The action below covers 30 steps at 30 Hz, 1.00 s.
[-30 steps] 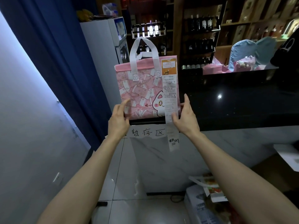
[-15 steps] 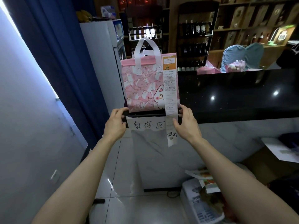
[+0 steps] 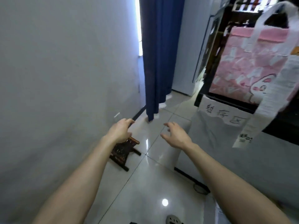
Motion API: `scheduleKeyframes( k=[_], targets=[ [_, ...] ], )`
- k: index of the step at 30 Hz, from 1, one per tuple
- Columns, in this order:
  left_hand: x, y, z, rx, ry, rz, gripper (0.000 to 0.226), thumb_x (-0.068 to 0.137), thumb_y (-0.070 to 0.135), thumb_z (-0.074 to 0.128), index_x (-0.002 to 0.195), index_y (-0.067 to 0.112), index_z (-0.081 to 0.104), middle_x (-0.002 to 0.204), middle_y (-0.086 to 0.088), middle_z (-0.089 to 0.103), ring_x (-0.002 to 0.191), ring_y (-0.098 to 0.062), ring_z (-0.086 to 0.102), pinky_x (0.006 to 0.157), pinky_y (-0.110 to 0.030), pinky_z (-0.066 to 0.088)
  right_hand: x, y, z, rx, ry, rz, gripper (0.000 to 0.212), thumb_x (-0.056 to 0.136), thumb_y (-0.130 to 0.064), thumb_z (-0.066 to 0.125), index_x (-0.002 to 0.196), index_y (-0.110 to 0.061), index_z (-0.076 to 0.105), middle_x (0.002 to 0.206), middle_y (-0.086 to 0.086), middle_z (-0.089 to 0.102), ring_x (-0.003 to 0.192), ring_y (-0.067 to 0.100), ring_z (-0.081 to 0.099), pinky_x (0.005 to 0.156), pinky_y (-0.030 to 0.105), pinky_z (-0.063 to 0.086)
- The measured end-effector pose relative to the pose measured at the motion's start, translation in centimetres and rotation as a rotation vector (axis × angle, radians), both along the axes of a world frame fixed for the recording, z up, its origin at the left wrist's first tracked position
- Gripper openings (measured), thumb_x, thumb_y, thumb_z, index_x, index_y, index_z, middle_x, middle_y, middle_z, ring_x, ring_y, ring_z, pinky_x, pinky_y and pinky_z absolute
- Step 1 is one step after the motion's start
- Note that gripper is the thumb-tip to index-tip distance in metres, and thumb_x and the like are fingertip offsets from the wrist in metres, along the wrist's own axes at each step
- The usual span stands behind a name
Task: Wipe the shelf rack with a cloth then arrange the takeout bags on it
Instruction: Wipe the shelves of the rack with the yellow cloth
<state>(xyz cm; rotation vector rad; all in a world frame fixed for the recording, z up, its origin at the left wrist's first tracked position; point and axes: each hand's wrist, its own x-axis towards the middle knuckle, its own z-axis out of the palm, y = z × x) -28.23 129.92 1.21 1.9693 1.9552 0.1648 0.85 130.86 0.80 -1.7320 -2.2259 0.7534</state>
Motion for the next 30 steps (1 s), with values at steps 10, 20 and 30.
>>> scheduleKeyframes(
  k=[10,20,30],
  targets=[
    [-11.9,-18.3,-3.4,-0.108,-0.048,0.680,0.066,0.093,0.031,0.079,0.153,0.029,0.052,0.151,-0.006,0.058,0.132,-0.029,0.062,0.111,-0.046,0.052,-18.8,0.2,-0.2,-0.029,-0.094,0.769,0.050,0.098,-0.045,0.064,0.142,-0.022,0.056,0.131,0.001,0.057,0.114,0.024,0.065,0.096,0.043,0.058],
    [-7.8,-40.6,-4.6,-0.122,-0.091,1.217,0.062,0.099,0.030,0.072,0.156,0.025,0.049,0.149,-0.005,0.058,0.130,-0.028,0.061,0.103,-0.040,0.052,-31.4,-12.5,-3.4,0.006,-0.161,1.372,0.057,0.102,-0.046,0.060,0.150,-0.017,0.050,0.142,0.008,0.057,0.124,0.031,0.060,0.103,0.044,0.051],
    [-6.3,-52.7,-6.9,-0.046,-0.180,1.496,0.062,0.094,0.035,0.079,0.150,0.025,0.054,0.139,-0.008,0.062,0.121,-0.028,0.065,0.099,-0.041,0.054,-38.3,-24.9,-5.0,-0.023,-0.175,1.649,0.059,0.101,-0.043,0.062,0.151,-0.015,0.048,0.144,0.011,0.053,0.121,0.031,0.063,0.100,0.044,0.054]
  ],
)
